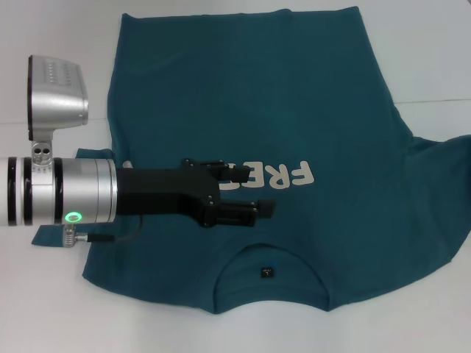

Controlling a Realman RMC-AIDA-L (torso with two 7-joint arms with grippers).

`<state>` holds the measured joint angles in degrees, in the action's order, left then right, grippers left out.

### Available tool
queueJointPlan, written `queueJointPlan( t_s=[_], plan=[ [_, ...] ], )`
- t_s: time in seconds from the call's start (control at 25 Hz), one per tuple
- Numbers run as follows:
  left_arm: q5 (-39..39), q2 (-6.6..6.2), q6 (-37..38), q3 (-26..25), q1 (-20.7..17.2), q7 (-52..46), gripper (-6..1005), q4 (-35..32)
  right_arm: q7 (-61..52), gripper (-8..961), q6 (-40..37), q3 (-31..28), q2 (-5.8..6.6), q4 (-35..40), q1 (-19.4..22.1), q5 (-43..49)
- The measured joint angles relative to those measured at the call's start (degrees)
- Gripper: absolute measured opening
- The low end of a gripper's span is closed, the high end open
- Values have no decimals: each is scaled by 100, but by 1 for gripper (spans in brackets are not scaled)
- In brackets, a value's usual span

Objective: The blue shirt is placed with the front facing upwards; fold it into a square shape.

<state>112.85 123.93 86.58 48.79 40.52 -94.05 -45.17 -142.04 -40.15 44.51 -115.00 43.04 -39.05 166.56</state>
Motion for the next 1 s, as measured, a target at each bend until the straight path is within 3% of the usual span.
queueJointPlan(
  t_s=[0.56, 1.0],
  plan=[
    [0, 8, -1, -1, -32, -15, 837, 0, -1, 38, 82, 35, 21, -256, -112, 131],
    [0, 9, -3, -1, -17, -12, 837, 2, 4, 38, 45, 41, -63, -244, -158, 131]
  ],
)
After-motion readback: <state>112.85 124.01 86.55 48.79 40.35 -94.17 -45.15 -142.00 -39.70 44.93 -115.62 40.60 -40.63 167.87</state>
